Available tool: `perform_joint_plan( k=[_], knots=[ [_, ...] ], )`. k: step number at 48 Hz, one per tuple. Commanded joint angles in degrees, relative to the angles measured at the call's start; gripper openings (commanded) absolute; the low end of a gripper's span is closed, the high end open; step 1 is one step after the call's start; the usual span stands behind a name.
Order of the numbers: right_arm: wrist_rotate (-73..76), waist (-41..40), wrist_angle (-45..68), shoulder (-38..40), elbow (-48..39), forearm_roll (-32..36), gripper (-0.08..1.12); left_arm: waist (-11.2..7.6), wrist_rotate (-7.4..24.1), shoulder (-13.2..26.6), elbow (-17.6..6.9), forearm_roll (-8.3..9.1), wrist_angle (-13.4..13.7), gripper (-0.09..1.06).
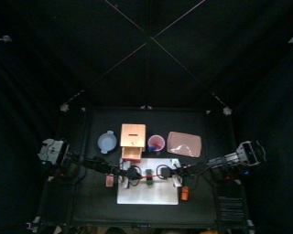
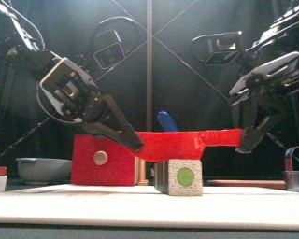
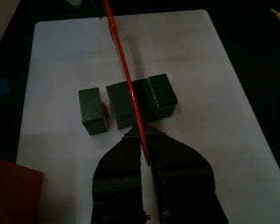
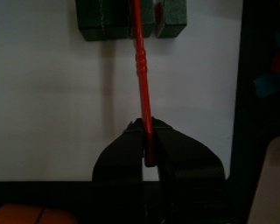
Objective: Place sushi on board then cut the sushi with the knife then place the pieces on the plate
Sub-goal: Cut the sushi into 4 pieces
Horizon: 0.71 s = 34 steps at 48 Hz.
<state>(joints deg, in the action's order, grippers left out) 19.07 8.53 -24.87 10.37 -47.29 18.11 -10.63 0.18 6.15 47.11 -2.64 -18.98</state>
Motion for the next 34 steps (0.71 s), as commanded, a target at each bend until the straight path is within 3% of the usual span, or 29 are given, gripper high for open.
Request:
perform_joint_plan(
  k=[1,13,27,34],
  knots=[
    [0.2,-0.4,-0.5,0.9,-0.1,0.1,0.36,-2.72,-0.1,-1.1,-0.1,0.18,0.4,0.32],
    [0.2,-0.4,-0.4,0.5,-0.4,0.4,0.36,-2.90,0.0,-0.3,0.1,-1.76,0.4,0.32],
    [0.3,-0.2,0.8,-1.4,-0.4,0.1,0.36,-2.99,0.0,1.4,0.1,-1.76,0.4,0.32],
    [0.3,0.9,0.9,-3.3,-0.4,0.1,0.36,-3.96,0.0,2.6,-0.1,-1.76,0.4,0.32]
  ],
)
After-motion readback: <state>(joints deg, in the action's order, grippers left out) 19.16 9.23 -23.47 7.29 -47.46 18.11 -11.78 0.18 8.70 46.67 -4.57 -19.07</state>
